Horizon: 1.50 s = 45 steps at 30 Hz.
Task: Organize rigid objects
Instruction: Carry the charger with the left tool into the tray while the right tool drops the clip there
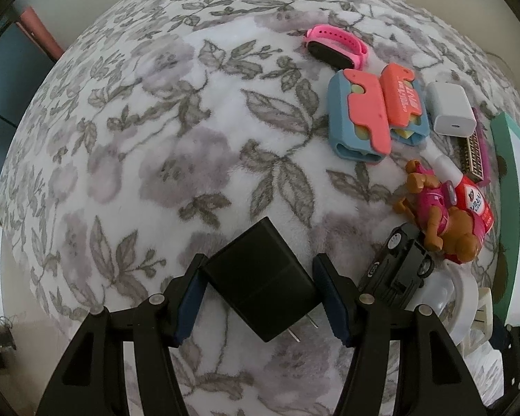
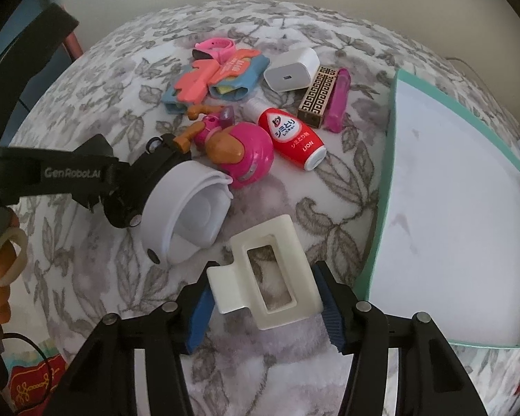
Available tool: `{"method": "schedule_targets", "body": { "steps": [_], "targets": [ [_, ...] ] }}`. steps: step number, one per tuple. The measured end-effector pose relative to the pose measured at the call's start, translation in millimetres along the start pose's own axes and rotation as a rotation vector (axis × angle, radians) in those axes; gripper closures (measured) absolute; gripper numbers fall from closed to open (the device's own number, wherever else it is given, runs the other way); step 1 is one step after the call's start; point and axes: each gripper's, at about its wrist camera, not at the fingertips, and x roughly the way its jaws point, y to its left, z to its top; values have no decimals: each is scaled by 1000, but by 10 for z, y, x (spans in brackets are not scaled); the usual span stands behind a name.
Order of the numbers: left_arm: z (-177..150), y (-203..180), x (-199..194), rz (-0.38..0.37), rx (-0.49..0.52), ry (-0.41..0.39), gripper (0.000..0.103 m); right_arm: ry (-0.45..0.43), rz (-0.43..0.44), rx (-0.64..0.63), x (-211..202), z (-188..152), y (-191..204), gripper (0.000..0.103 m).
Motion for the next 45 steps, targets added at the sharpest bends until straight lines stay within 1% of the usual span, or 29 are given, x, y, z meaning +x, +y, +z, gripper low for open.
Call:
{"method": "schedule_targets", "body": {
  "steps": [7, 11, 14, 17, 18, 19, 21, 23, 25, 28, 31, 35, 38, 39, 42, 45],
  "targets": [
    [3, -8, -8, 60, -38, 17, 40, -22, 57, 53, -158, -40, -150, 46],
    [42, -44, -25, 89, -82, 33, 40, -69, 71, 77, -286, -18, -211, 46],
    [68, -69, -90, 109, -115, 28, 40, -110, 43, 93, -408, 7, -296, 46],
    [119, -133, -197, 139, -129, 6, 40, -138, 89, 159, -485, 26, -449, 46],
    [138, -156, -243, 147, -132, -3, 40, -148, 67, 174, -516, 34, -487, 46],
    [161, -195, -289, 149, -133, -13, 40, -165, 17, 169, -563, 40, -514, 46],
    [211, -296, -393, 142, -136, -36, 40, -195, -9, 154, -646, 53, -549, 46],
    [253, -434, -512, 137, -132, -63, 40, -218, -4, 171, -707, 65, -623, 46],
    [288, -612, -636, 121, -120, -91, 40, -230, -17, 211, -752, 65, -738, 46],
    [207, -856, -758, 89, -96, -124, 40, -216, -63, 296, -733, 25, -972, 46],
    [143, -1154, -839, 54, -48, -144, 40, -189, -123, 386, -682, -32, -1236, 46],
    [41, -1537, -845, -2, 9, -142, 40, -196, -153, 479, -728, -151, -1553, 46],
    [-28, -1834, -849, -50, 27, -125, 40, -180, -204, 554, -719, -267, -1775, 46],
    [-52, -1903, -855, -63, 31, -123, 40, -171, -218, 585, -709, -311, -1864, 46],
    [-148, -2135, -825, -95, 55, -127, 40, -153, -226, 666, -682, -426, -2085, 46],
    [-180, -2269, -790, -127, 78, -141, 40, -136, -247, 726, -682, -532, -2262, 46]
  ]
}}
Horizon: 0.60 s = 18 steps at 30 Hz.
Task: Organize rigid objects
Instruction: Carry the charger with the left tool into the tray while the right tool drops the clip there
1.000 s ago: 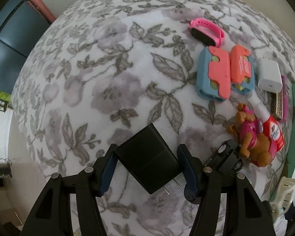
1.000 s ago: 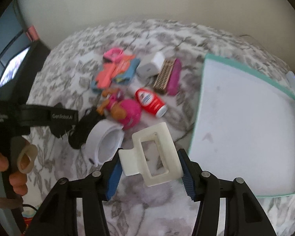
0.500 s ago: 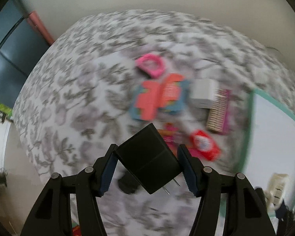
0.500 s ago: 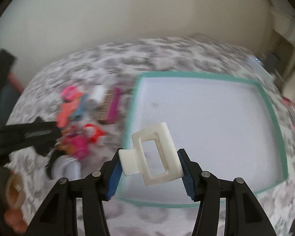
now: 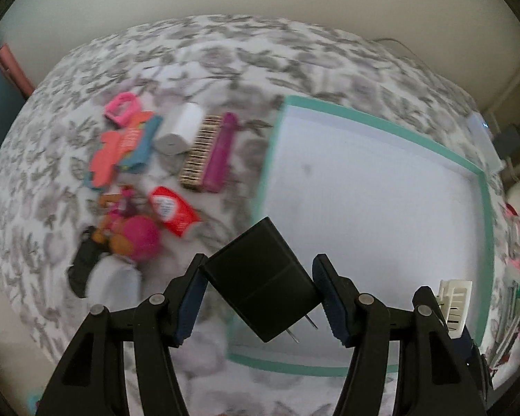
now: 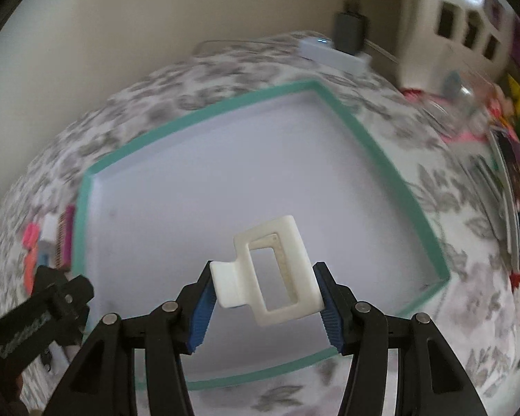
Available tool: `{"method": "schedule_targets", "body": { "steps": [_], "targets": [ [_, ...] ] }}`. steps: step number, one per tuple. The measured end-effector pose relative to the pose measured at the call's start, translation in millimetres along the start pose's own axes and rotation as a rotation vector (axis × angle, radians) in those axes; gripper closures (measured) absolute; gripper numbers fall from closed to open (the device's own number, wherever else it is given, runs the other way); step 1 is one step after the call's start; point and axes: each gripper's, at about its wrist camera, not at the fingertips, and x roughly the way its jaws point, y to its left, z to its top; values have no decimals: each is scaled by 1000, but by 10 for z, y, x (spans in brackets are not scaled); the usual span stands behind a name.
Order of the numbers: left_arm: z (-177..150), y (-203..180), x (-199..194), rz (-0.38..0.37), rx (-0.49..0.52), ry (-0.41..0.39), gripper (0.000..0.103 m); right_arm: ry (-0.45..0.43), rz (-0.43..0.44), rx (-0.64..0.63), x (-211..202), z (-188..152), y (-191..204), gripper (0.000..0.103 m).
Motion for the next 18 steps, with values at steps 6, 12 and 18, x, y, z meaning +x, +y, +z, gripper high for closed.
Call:
{"method": "schedule_targets", "body": {
  "steps": [6, 12, 18],
  "targets": [
    [-109, -181, 70, 5, 75, -27, 39, -10, -61, 38, 47, 51, -191, 46],
    [-103, -168, 23, -49, 80, -29, 39, -11, -78, 35, 55, 38, -204, 46],
    [-106, -270, -64, -124, 120, -36, 39, -19, -88, 33, 35, 50, -206, 45]
  ]
}}
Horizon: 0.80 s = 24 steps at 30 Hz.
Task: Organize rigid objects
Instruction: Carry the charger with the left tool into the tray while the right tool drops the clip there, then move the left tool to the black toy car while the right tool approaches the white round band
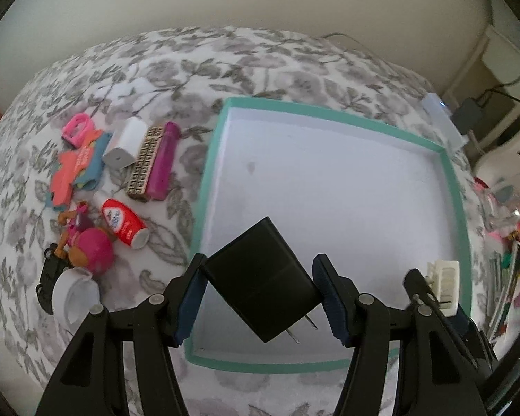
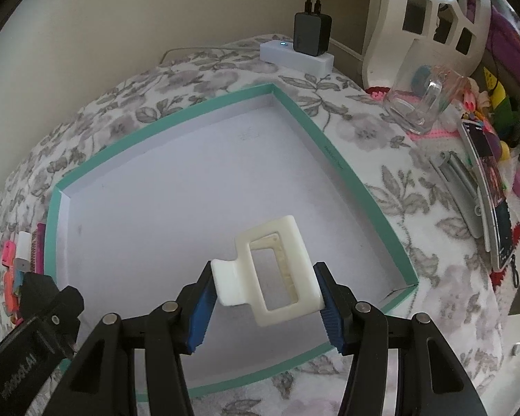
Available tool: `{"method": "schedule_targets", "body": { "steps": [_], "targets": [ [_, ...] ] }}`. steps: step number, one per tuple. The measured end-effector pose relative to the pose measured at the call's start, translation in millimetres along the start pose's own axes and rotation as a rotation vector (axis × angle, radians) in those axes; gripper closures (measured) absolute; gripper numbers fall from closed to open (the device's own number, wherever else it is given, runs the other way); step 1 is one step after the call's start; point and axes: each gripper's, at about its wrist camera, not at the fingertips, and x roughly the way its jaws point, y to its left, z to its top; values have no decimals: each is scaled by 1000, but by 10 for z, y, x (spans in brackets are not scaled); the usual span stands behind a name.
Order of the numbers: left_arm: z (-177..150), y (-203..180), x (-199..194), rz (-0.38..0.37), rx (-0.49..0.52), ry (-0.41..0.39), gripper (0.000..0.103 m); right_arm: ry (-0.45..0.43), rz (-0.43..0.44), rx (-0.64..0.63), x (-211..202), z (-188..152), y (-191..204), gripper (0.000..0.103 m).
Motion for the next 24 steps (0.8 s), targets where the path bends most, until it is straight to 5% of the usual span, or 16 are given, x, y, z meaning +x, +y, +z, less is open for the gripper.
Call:
{"method": "schedule_targets", "body": {
  "steps": [15, 19, 24],
  "targets": [
    [6, -40, 30, -55, 10, 41, 37, -10, -29, -7, -26, 28, -8, 45],
    [23, -7, 0, -58, 2, 36, 25, -27, -38, -2, -87, 52, -17, 45],
    [39, 67, -52, -73, -25, 34, 24, -44, -49, -14, -138, 66, 12, 45]
  ]
}}
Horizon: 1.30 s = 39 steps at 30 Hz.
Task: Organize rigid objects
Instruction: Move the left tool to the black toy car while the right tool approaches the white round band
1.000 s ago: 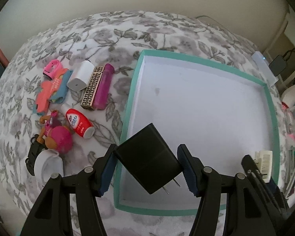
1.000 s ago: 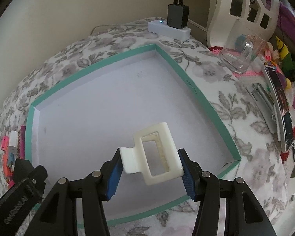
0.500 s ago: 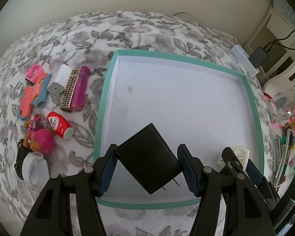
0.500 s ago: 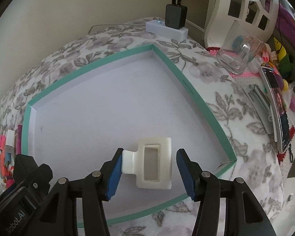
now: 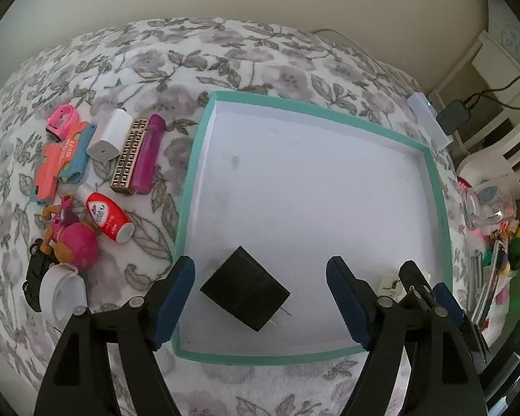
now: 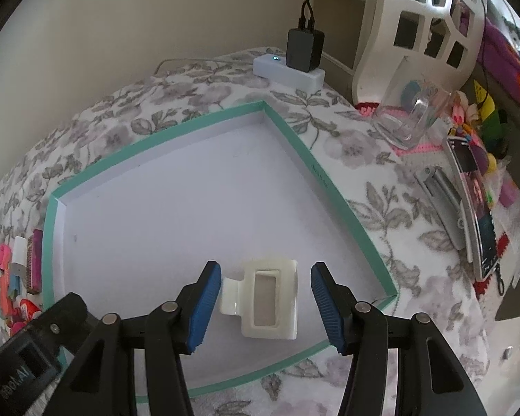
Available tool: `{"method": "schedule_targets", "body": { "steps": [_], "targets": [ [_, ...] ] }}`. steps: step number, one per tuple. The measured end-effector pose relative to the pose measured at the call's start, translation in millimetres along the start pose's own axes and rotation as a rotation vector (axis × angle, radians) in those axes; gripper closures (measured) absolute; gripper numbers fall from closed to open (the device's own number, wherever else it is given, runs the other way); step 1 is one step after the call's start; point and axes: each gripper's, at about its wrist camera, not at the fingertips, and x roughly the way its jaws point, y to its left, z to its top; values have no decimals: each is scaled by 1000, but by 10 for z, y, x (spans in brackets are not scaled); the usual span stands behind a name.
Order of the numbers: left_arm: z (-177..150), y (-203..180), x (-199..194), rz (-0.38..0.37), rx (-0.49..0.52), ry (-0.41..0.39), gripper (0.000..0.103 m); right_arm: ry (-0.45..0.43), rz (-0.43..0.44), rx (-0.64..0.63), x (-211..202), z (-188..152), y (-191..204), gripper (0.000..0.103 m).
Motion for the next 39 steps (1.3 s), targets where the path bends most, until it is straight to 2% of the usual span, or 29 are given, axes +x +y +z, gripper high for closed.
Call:
{"method": "schedule_targets", "body": {
  "steps": [4, 6, 7, 8, 9, 12, 17, 21, 23, 25, 29, 35, 39],
  "targets": [
    [23, 65, -76, 28, -12, -27, 23, -17, -15, -11, -32, 8, 26, 37],
    [37, 103, -104, 43, -19, -36, 23, -17, -17, -13, -33, 3, 35, 37],
    [46, 131, -114, 61, -24, -40, 20, -16, -17, -16, -29, 3, 39, 36],
    [53, 155, -116, 75, -27, -42, 12, -14, -18, -20, -22, 0, 48, 34],
    [59, 180, -118, 90, -31, -45, 11, -13, -18, -23, -17, -3, 54, 33],
    [76, 255, -114, 132, -38, -48, 11, -15, -15, -32, -10, -12, 74, 31],
    [92, 352, -97, 214, -42, -62, 10, -24, -11, -44, -9, -21, 102, 20],
    [104, 440, -103, 243, -59, -70, 7, -30, -8, -51, -8, -28, 120, 15],
    [114, 486, -111, 250, -71, -74, 1, -33, -10, -56, -4, -32, 131, 9],
    [122, 543, -118, 253, -86, -77, 1, -31, -8, -56, 2, -40, 133, 3],
    [126, 656, -113, 275, -115, -88, 1, -23, -4, -52, 27, -56, 137, 0],
    [139, 916, -202, 292, -170, -112, 1, -41, -9, -81, -11, -67, 216, 0],
    [164, 1144, -366, 314, -207, -152, 0, -85, 44, -135, -165, -74, 416, 0]
  ]
}}
